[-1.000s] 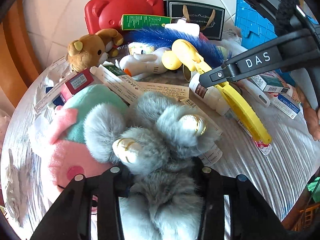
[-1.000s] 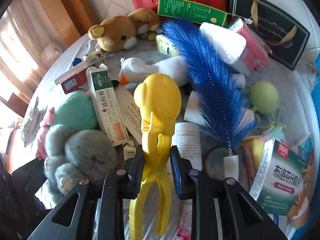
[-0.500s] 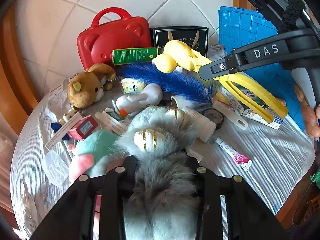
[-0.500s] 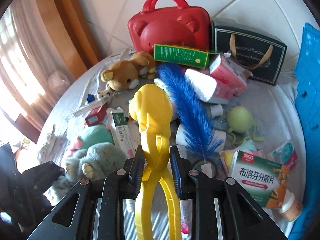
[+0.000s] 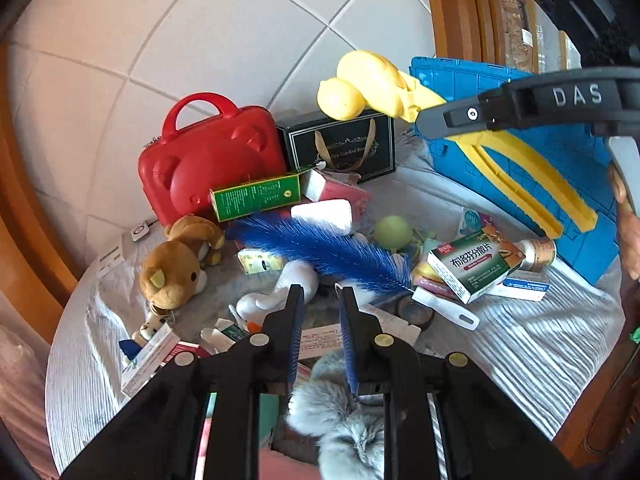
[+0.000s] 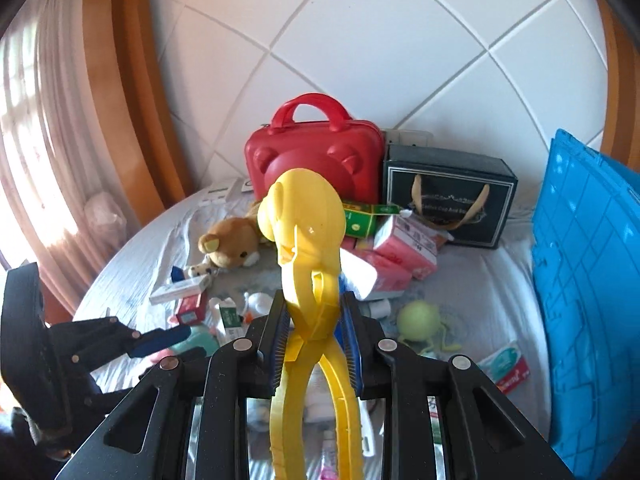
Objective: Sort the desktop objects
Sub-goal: 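Lift the yellow clamp with the right gripper while the left gripper regrasps the grey plush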
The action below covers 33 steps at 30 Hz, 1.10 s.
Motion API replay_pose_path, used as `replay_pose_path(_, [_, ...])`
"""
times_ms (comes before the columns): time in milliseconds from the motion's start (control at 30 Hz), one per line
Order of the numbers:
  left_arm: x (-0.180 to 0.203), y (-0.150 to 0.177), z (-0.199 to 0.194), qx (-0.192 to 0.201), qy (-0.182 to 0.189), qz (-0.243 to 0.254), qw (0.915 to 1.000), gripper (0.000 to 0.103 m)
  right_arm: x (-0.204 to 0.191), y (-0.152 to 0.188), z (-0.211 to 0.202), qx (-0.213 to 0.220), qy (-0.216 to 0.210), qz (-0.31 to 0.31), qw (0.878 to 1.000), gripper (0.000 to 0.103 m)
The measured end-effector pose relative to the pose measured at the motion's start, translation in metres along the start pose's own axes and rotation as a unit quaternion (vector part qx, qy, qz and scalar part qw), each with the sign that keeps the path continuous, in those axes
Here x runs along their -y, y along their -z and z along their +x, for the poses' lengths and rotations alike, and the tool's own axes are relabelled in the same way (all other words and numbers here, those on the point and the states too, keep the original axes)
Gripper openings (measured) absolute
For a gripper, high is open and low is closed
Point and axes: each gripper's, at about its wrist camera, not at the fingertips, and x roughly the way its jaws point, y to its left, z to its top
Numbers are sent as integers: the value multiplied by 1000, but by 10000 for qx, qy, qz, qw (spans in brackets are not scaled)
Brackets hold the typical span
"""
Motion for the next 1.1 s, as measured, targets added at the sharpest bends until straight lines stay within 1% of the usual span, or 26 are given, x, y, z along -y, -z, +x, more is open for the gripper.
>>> replay_pose_path(33, [2,6,3,-68,101,1,9999,18,2,0,-1,-21,1,51,10000,25])
replay_pose_path(67, [4,15,7,-217,147,9,9997,18,3,2,-2,-29,16,92,10000,25])
replay_pose_path(100, [7,25,13,-386,83,30,9992,20,4,5,-3,-33,57,110,9999,25])
replay_pose_path(133, [10,37,19,-598,28,39,9982,24,6,8,-6,-38,93,116,9999,25])
replay_pose_path(167, [12,49,24,-779,45,14,9970,25,6,11,-7,-53,125,129,9998,25])
replay_pose_path(267, [14,80,36,-1056,149,-236,9940,27,10,18,-7,-135,165,205,9996,25])
replay_pose_path(300, [14,90,40,-1141,152,-375,9926,31,11,19,-7,-160,167,227,9995,25])
replay_pose_path(333, [13,97,44,-1165,187,-509,9917,48,12,20,-6,-185,158,249,9994,25])
replay_pose_path(367, [12,103,47,-1180,261,-651,9905,70,12,22,-4,-209,152,257,9993,25])
replay_pose_path(400, [11,106,52,-1254,351,-778,9884,78,11,23,-3,-244,146,254,9993,25])
replay_pose_path(433, [10,109,58,-1319,421,-875,9865,82,10,24,-1,-271,129,247,9992,25])
replay_pose_path(567, [13,111,78,-1537,248,-764,9849,82,5,25,2,-314,50,232,9992,25])
replay_pose_path(667, [11,114,89,-1672,-141,-748,9830,82,5,25,2,-310,38,229,9992,25])
replay_pose_path(700, [11,115,92,-1712,-65,-739,9824,82,5,24,1,-299,49,224,9993,25])
replay_pose_path(733, [11,115,95,-1760,47,-688,9820,69,6,24,0,-292,62,223,9993,25])
replay_pose_path(767, [12,115,98,-1807,127,-648,9813,37,6,24,-1,-287,73,225,9993,25])
replay_pose_path(800, [12,115,102,-1898,269,-672,9792,28,7,23,-1,-285,85,231,9993,25])
replay_pose_path(833, [11,115,102,-1891,323,-718,9788,25,8,23,0,-282,95,244,9993,25])
replay_pose_path(900, [13,111,94,-1740,384,-697,9815,21,9,23,-2,-267,108,267,9992,25])
replay_pose_path(933, [15,108,88,-1666,375,-652,9831,16,10,23,-2,-259,117,272,9992,25])
replay_pose_path(967, [15,103,81,-1549,369,-614,9853,2,11,24,-3,-256,123,277,9992,25])
replay_pose_path(1033, [16,90,66,-1293,323,-543,9896,2,12,23,-5,-237,125,291,9992,25])
replay_pose_path(1100, [17,77,57,-1136,259,-402,9924,2,12,22,-7,-187,121,321,9992,25])
